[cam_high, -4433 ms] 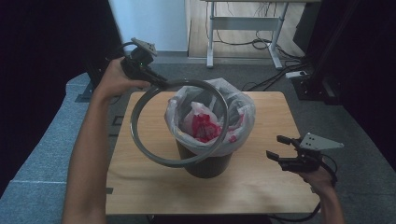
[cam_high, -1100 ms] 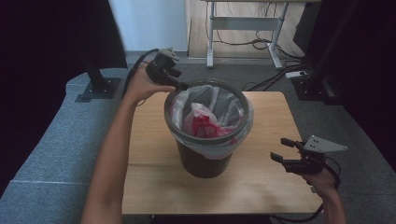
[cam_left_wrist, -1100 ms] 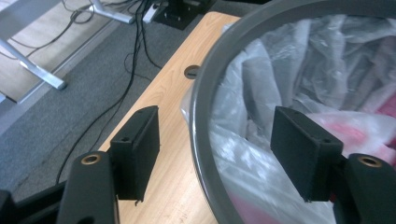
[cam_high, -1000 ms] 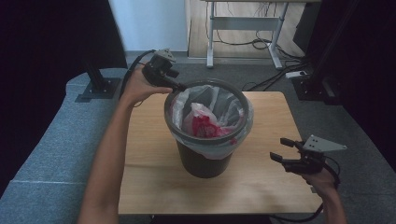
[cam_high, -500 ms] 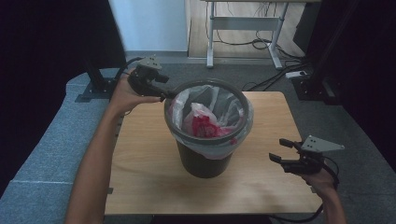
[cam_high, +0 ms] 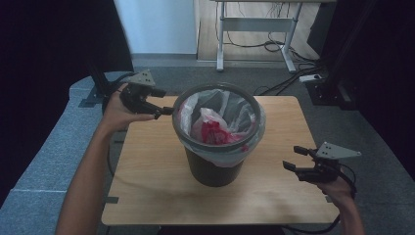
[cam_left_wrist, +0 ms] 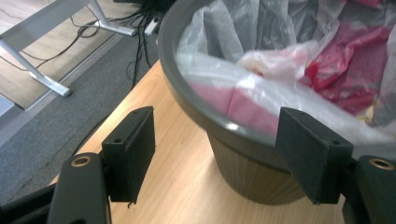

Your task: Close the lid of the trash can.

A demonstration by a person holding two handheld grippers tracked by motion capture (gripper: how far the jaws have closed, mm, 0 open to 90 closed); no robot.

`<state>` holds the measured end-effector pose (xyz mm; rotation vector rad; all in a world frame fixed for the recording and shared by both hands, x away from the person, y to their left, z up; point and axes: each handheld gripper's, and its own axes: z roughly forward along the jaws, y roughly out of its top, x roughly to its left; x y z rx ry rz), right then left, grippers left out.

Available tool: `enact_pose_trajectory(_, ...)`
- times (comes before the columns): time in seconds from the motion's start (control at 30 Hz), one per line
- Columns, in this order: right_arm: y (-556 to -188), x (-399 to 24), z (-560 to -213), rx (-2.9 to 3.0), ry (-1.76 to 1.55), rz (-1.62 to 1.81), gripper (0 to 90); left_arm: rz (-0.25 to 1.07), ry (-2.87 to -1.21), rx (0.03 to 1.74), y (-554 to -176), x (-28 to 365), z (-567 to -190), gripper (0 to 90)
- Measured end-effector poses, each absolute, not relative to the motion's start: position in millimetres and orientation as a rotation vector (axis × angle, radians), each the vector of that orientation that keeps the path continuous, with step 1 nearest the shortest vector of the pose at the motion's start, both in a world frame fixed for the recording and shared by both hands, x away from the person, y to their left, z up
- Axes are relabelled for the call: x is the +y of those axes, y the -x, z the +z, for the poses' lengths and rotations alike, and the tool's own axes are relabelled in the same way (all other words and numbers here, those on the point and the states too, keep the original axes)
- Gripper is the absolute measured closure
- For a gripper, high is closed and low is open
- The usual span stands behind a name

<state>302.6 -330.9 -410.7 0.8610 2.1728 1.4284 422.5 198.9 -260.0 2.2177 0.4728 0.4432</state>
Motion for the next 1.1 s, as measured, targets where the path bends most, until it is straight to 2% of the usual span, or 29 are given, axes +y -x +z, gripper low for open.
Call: enact_pose_trajectory(1.1,-308.1,-321.7,-411.6,2.199,-0.851,1.418,26.1,0.412,-2.187,0.552,-379.8,246.7,-320.7,28.7)
